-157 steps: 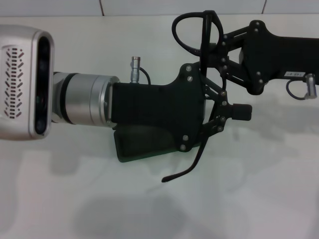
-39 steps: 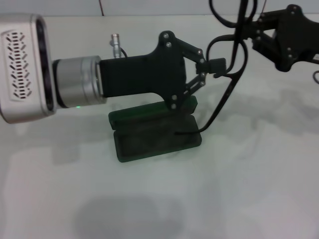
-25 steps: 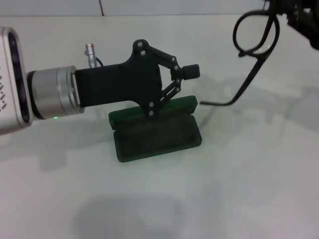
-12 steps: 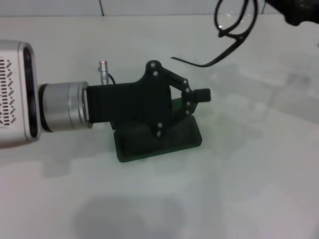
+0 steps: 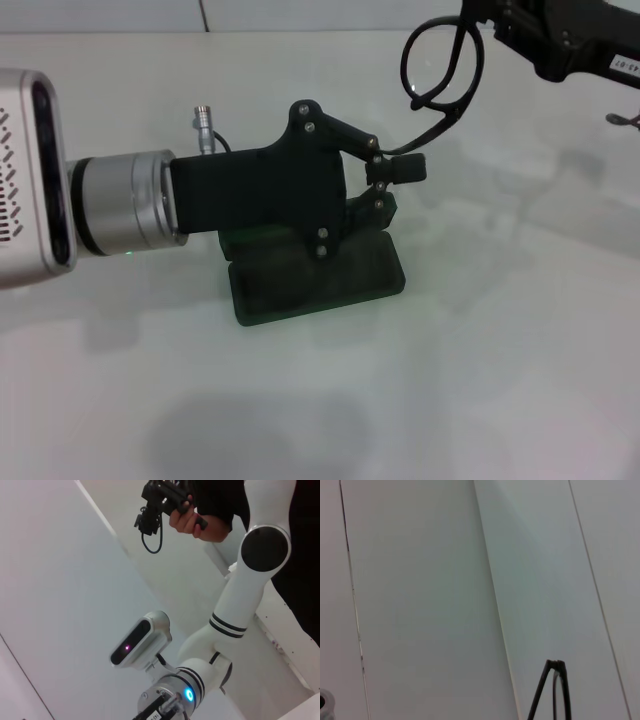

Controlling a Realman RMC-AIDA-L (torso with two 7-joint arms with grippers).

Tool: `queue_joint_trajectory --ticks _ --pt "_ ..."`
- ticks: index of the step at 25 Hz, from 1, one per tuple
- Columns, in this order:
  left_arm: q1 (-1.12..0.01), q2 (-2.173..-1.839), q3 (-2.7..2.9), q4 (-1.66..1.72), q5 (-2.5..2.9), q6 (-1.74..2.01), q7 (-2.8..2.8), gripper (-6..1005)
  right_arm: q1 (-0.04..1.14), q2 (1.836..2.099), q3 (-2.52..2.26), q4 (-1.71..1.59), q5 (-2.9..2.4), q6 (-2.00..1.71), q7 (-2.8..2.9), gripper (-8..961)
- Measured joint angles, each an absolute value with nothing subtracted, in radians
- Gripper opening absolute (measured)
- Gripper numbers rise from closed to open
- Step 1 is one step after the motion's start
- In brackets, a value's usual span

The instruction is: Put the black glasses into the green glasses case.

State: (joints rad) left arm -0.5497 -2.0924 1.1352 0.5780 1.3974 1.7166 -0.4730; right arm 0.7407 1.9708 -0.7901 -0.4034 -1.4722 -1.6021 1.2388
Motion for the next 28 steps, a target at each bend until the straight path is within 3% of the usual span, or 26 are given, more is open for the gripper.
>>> queue_joint_trajectory --ticks 28 --pt "-0.604 -2.089 1.128 0.578 1.396 1.682 -0.477 27 0.736 1.983 -1.002 -0.423 -1.485 -1.616 1.223 46"
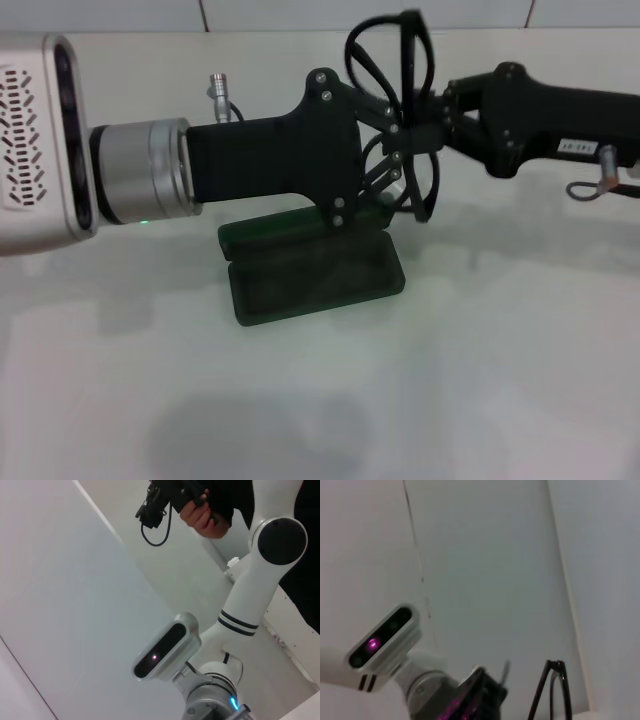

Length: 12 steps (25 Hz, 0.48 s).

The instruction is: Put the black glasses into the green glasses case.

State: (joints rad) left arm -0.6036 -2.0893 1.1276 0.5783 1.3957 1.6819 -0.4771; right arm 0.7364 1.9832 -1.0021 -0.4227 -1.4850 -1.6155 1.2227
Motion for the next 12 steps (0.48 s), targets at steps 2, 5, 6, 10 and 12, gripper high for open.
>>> queue_joint_trajectory --ticks 2,5,6,10,12 --pt "-0.609 -2.090 1.130 0.578 1.396 1.678 -0.478 27 0.738 1.985 -1.020 -0.426 -1.487 -1.616 1.221 47" --pt "-0.612 -2.090 1.132 0.578 1.396 1.670 -0.480 27 0.740 1.986 -1.036 -0.427 -1.487 -1.622 1.213 49" --pt "-0.613 -2.091 1.133 0.578 1.396 1.668 -0.481 27 0.741 1.986 -1.037 -0.427 -1.487 -1.624 1.211 50" --pt "-0.614 -2.091 1.133 0.578 1.396 1.667 -0.489 28 0.741 1.986 -1.037 -0.427 -1.488 -1.628 1.210 53" --pt "-0.614 -2.091 1.132 0.578 1.396 1.667 -0.490 28 0.740 1.986 -1.038 -0.427 -1.488 -1.628 1.208 54"
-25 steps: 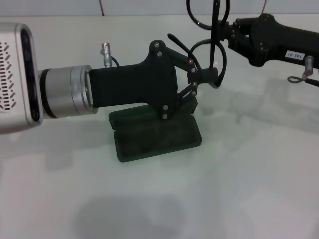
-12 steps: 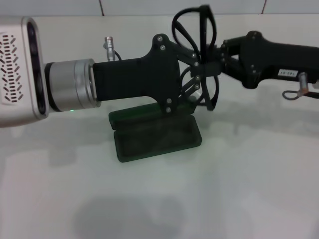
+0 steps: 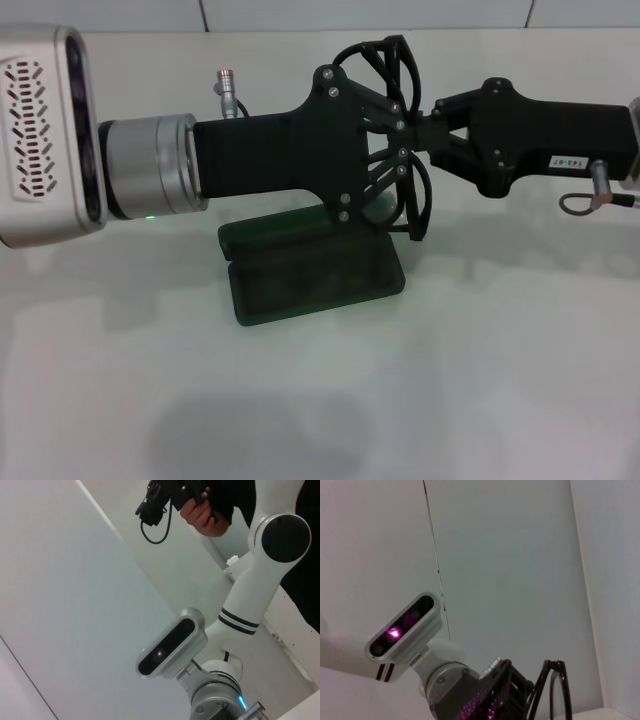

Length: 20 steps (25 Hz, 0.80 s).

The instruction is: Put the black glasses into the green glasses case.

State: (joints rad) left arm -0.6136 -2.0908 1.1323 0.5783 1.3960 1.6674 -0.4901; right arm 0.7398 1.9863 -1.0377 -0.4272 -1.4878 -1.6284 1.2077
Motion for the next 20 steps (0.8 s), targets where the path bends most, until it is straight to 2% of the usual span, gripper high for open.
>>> queue_joint_trajectory --ticks 11,20 --pt "-0.583 -2.091 1.128 0.579 1.396 1.677 -0.492 29 0.723 1.969 -0.989 -0.434 -1.478 -1.618 1.165 61" --pt "-0.484 -2.083 1.099 0.503 1.401 1.666 -0.537 30 0.739 1.942 -0.996 -0.554 -1.561 -1.627 1.193 67"
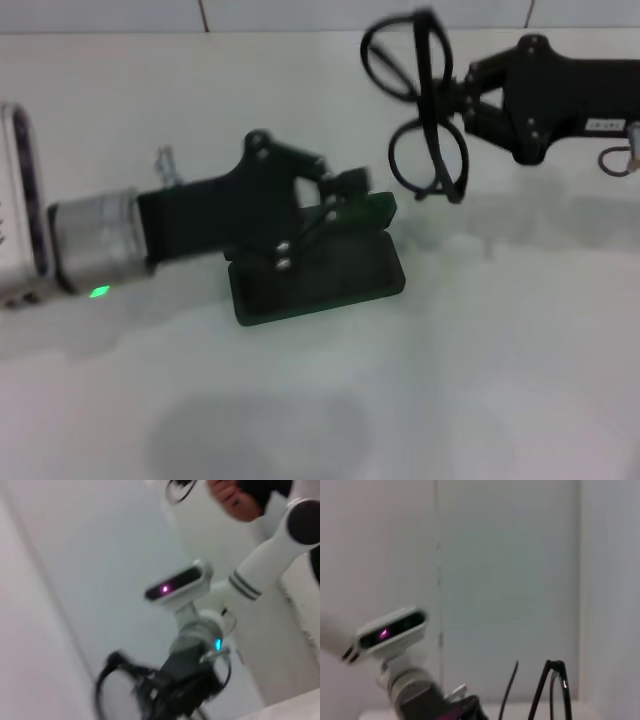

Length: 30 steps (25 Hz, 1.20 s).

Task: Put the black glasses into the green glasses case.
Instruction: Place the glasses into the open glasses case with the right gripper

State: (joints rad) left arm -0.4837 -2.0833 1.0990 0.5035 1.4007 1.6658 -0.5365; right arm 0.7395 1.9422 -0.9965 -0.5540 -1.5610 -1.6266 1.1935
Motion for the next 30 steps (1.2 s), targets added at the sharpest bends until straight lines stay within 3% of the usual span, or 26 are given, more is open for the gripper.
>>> queue_joint_trajectory --ticks 11,15,22,30 --pt "-0.310 -2.015 1.077 0.409 1.510 1.587 -0.685 31 0.878 1.950 -1.005 -0.723 -1.870 -1.663 1.314 75" --pt "-0.286 -2.005 1.076 0.411 1.554 1.494 -0.714 31 0.930 1.962 -1.060 -0.729 -1.932 -1.650 1.320 77" --pt "-0.250 -2.002 1.024 0.441 1.559 1.475 -0.729 32 0.989 2.022 -1.168 -0.740 -2.051 -1.562 1.326 82" --pt "-0.240 -1.990 1.026 0.471 1.563 1.501 -0.788 33 0.998 2.028 -1.389 -0.747 -2.030 -1.395 1.366 88"
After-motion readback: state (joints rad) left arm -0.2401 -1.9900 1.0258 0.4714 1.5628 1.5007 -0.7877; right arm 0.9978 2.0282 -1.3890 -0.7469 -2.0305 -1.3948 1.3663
